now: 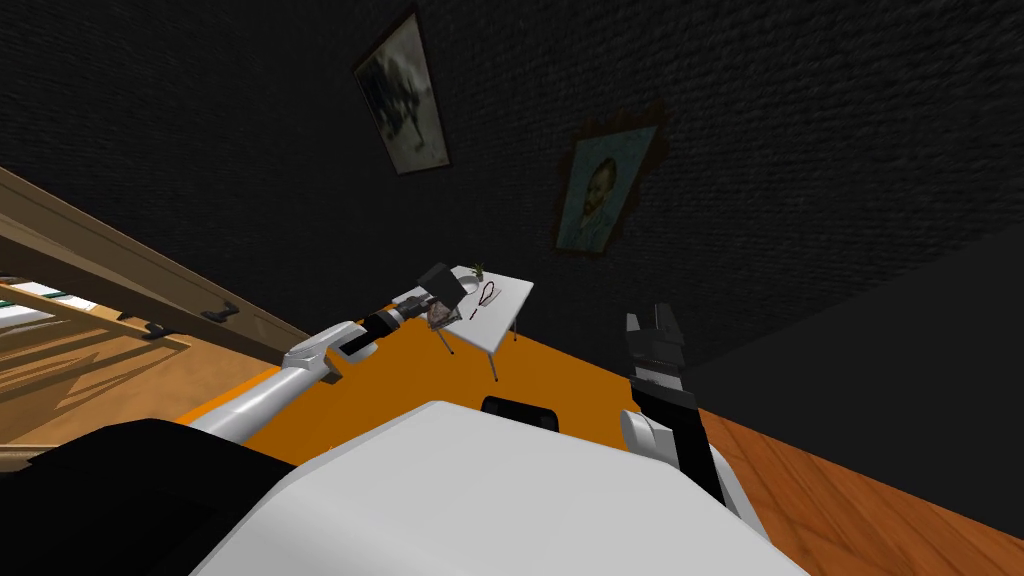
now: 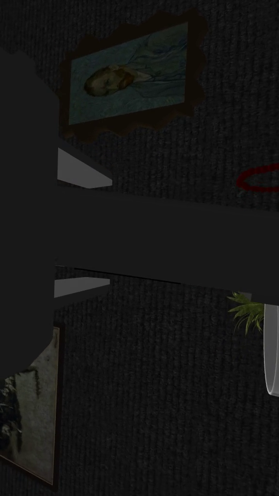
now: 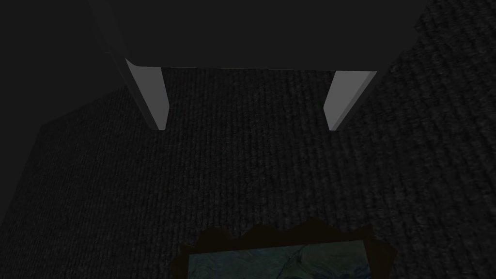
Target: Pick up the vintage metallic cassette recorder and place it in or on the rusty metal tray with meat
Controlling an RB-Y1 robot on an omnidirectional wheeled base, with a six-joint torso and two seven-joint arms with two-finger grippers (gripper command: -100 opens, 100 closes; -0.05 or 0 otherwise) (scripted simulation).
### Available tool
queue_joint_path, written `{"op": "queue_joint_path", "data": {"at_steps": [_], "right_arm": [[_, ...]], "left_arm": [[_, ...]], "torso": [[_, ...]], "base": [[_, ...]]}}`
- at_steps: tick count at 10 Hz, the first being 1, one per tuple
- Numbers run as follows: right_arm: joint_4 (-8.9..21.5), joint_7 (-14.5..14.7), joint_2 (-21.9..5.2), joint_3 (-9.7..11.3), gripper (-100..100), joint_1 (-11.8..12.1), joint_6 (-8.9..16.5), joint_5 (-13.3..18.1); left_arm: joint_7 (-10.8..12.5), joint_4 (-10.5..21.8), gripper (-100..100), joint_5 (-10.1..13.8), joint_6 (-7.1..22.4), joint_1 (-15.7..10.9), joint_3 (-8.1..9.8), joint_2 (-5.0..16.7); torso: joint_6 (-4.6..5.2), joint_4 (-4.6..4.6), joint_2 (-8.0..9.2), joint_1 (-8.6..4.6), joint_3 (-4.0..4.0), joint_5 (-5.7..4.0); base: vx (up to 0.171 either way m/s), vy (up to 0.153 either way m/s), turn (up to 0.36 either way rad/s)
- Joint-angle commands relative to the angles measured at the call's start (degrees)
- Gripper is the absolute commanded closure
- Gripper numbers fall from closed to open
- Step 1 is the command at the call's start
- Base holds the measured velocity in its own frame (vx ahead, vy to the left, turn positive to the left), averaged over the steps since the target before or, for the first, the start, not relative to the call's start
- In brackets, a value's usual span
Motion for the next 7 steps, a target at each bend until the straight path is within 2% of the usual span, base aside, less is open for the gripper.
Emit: {"op": "queue_joint_path", "data": {"at_steps": [1,2,7], "right_arm": [[0.0,0.0,0.0,0.0,0,0.0,0.0,0.0],[0.0,0.0,0.0,0.0,0,0.0,0.0,0.0],[0.0,0.0,0.0,0.0,0,0.0,0.0,0.0]], "left_arm": [[2.9,-0.5,100,-0.9,1.2,-1.1,-0.14,-0.1],[3.2,-0.5,100,-0.9,1.2,-1.1,-0.14,-0.1],[10.3,-2.2,100,-3.6,4.4,-3.8,-0.71,-0.7]], "torso": [[0.0,0.0,0.0,0.0,0.0,0.0],[-0.01,0.04,0.04,0.0,0.04,-0.03],[-0.03,0.2,0.15,-0.19,0.18,-0.19]], "base": [[0.013,0.135,-0.02],[0.028,0.104,-0.015],[0.037,0.114,-0.015]]}}
